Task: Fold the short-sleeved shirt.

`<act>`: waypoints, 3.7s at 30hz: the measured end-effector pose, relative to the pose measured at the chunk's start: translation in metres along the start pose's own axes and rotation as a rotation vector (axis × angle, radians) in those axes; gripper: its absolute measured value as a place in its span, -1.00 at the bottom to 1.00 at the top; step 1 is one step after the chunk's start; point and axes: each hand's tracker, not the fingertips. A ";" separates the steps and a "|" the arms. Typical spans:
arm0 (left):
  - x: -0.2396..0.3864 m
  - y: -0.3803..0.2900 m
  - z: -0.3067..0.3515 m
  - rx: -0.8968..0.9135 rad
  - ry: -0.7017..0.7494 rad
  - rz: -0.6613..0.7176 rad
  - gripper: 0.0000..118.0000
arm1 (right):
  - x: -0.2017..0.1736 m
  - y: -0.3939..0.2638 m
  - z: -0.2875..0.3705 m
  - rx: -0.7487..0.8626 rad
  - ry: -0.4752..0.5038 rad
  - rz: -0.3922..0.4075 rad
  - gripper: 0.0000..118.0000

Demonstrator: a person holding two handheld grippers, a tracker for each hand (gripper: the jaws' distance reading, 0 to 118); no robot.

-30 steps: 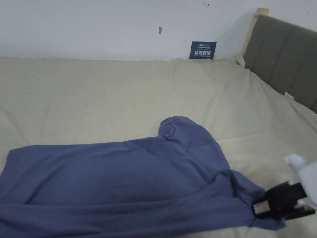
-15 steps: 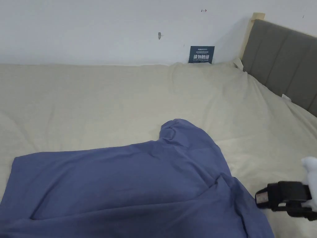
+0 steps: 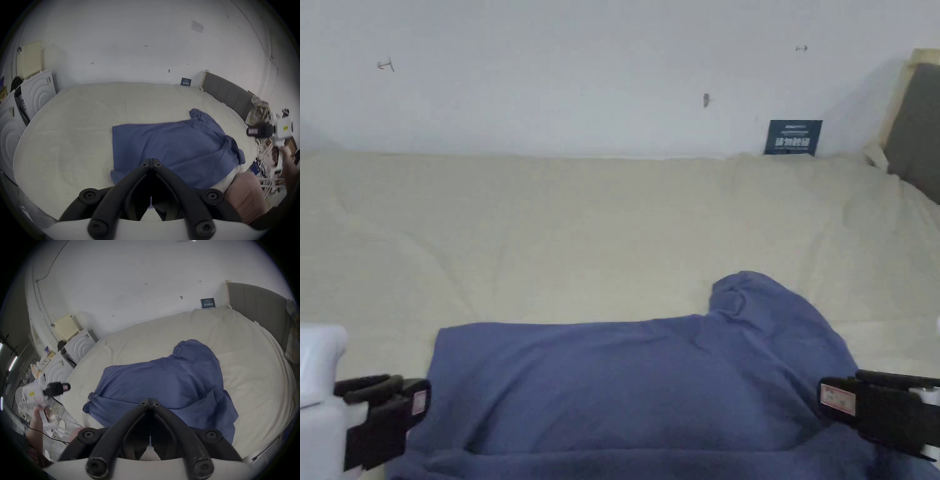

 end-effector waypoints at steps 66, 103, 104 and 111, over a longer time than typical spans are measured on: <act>-0.098 0.095 -0.137 -0.285 -0.018 0.098 -0.96 | 0.161 0.163 -0.097 -0.214 -0.164 -0.228 -1.00; -0.007 0.001 0.046 0.306 0.034 0.151 0.99 | 0.019 0.006 0.068 0.200 -0.085 -0.109 0.40; 0.002 0.002 0.048 0.359 0.023 0.134 0.98 | 0.003 0.006 0.067 0.247 -0.095 -0.071 0.39; 0.067 -0.030 0.055 0.671 0.202 -0.058 -1.00 | -0.047 -0.056 0.045 0.655 -0.244 0.123 -1.00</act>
